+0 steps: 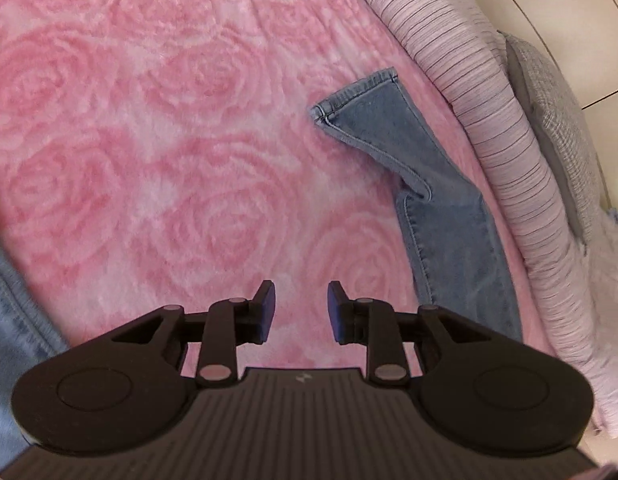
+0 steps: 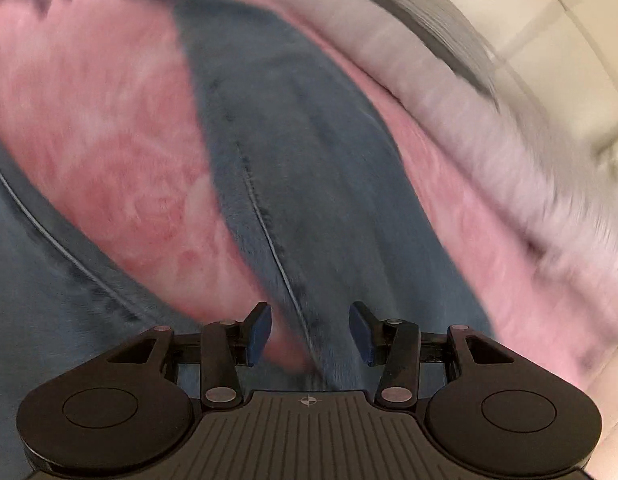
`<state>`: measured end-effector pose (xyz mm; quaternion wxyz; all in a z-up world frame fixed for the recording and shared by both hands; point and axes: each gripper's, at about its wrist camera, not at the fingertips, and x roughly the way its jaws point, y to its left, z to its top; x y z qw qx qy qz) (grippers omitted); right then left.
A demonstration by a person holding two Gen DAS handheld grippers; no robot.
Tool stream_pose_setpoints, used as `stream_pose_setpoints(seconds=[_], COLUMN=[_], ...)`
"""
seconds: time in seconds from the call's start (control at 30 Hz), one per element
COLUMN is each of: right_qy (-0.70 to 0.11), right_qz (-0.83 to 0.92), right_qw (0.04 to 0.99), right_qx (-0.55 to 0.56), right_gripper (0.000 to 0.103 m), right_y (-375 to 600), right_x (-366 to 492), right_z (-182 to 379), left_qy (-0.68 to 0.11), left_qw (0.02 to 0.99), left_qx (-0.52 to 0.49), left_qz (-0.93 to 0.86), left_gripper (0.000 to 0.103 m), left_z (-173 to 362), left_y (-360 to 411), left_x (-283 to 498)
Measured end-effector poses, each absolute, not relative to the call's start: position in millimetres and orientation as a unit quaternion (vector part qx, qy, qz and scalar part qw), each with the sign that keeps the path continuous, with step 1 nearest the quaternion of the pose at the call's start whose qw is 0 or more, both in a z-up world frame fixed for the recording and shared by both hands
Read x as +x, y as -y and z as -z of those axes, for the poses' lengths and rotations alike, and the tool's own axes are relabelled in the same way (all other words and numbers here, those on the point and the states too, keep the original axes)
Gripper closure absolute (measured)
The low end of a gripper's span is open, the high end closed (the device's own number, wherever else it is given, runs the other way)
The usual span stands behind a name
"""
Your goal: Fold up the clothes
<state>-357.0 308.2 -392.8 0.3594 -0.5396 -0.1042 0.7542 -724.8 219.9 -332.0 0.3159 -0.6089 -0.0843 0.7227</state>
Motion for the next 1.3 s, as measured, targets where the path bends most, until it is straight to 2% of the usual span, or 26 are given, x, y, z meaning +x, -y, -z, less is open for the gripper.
stream_pose_setpoints(seconds=[0.03, 0.07, 0.23, 0.33, 0.4, 0.53, 0.57, 0.63, 0.67, 0.73, 0.83, 0.93, 1.0, 1.1, 1.13, 1.17, 1.23, 1.3], right_qy=[0.114, 0.092, 0.066, 0.063, 0.091, 0.091, 0.09, 0.087, 0.086, 0.083, 0.084, 0.068, 0.058, 0.054, 0.051, 0.03, -0.019, -0.07], right_qz=[-0.748, -0.75, -0.771, -0.747, -0.723, -0.726, -0.73, -0.738, -0.742, -0.75, -0.763, -0.765, -0.766, -0.757, -0.758, -0.767, -0.779, -0.782], right_qw=[0.354, 0.355, 0.394, 0.373, 0.364, 0.374, 0.376, 0.38, 0.382, 0.386, 0.391, 0.354, 0.328, 0.321, 0.324, 0.324, 0.339, 0.361], right_qx=[-0.549, -0.551, -0.497, -0.547, -0.58, -0.569, -0.563, -0.55, -0.544, -0.531, -0.508, -0.534, -0.55, -0.567, -0.564, -0.554, -0.527, -0.504], right_gripper=[0.074, 0.095, 0.096, 0.092, 0.091, 0.075, 0.075, 0.075, 0.093, 0.098, 0.098, 0.098, 0.097, 0.083, 0.073, 0.061, 0.057, 0.057], right_y=[-309.6, -315.0, -321.9, -322.8, -322.2, -325.9, -327.6, -330.8, -332.4, -335.7, -340.0, -336.2, -333.7, -327.4, -325.8, -326.6, -325.1, -323.0], right_x=[-361.5, -360.8, -344.6, -347.5, -353.8, -359.8, -360.6, -362.4, -363.2, -365.0, -366.2, -372.5, -376.7, -383.7, -383.8, -379.9, -364.3, -343.6], right_z=[399.7, 400.1, 365.7, 378.7, 393.0, 393.2, 391.4, 387.6, 385.7, 382.0, 372.1, 382.3, 389.2, 392.8, 388.5, 380.5, 362.7, 346.2], left_qy=[0.095, 0.108, 0.19, 0.23, 0.256, 0.283, 0.277, 0.266, 0.26, 0.228, 0.155, 0.069, -0.019, -0.157, -0.174, -0.169, -0.132, -0.085], left_qw=[0.317, 0.317, 0.32, 0.311, 0.298, 0.29, 0.292, 0.296, 0.297, 0.335, 0.416, 0.464, 0.462, 0.425, 0.424, 0.415, 0.366, 0.308], left_qx=[-0.611, -0.615, -0.617, -0.605, -0.601, -0.585, -0.58, -0.57, -0.565, -0.518, -0.408, -0.333, -0.324, -0.368, -0.38, -0.383, -0.391, -0.408], left_qz=[-0.719, -0.714, -0.694, -0.695, -0.696, -0.702, -0.708, -0.719, -0.725, -0.753, -0.798, -0.818, -0.825, -0.812, -0.803, -0.808, -0.834, -0.855], left_gripper=[0.08, 0.079, 0.075, 0.072, 0.071, 0.066, 0.066, 0.075, 0.1, 0.103, 0.103, 0.103, 0.094, 0.089, 0.088, 0.085, 0.085, 0.078], left_z=[335.0, 338.0, 347.7, 354.3, 361.3, 373.5, 375.5, 379.5, 381.5, 363.0, 313.7, 281.5, 288.6, 329.6, 343.0, 347.7, 348.8, 348.6], left_y=[-221.3, -223.1, -236.8, -249.2, -259.9, -282.2, -286.9, -296.3, -301.0, -306.7, -311.6, -313.5, -315.8, -313.2, -303.3, -292.5, -267.9, -237.2], left_x=[-729.4, -734.5, -760.4, -774.1, -782.3, -795.2, -798.7, -805.6, -809.1, -819.3, -838.0, -852.8, -855.6, -854.1, -851.7, -848.1, -840.3, -837.8])
